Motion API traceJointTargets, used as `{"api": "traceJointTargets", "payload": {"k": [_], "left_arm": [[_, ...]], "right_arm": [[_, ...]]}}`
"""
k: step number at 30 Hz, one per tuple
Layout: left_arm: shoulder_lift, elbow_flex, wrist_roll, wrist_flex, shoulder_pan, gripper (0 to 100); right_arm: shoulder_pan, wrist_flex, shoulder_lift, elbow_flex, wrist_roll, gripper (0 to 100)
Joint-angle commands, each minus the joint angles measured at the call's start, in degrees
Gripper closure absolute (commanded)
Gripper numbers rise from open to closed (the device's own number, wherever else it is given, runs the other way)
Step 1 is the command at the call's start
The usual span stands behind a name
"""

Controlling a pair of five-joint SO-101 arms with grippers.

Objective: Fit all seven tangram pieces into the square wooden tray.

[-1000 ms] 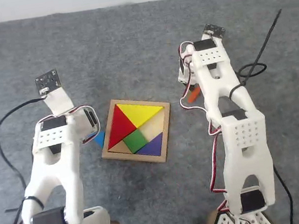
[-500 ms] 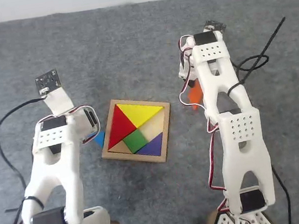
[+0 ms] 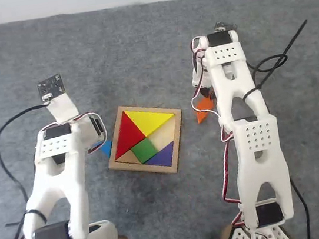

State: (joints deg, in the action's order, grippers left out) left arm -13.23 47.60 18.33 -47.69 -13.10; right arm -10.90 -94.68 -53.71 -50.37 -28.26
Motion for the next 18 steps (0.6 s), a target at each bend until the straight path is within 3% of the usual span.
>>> {"api": "traceJointTargets", "payload": {"k": [1, 7, 18], "left_arm": [[-2.46, -0.4, -0.53, -0.09, -0.35, 87], [-2.46, -0.4, -0.53, -0.09, -0.35, 87], [-2.46, -0.4, -0.53, -0.09, -0.35, 87]], "right_arm": [[0.48, -1.01, 1.54, -2.9, 2.81, 97.2], [0.48, -3.47, 1.54, -2.9, 7.21, 99.1], [0.48, -7.6, 10.95, -2.46, 21.8, 99.1]]}}
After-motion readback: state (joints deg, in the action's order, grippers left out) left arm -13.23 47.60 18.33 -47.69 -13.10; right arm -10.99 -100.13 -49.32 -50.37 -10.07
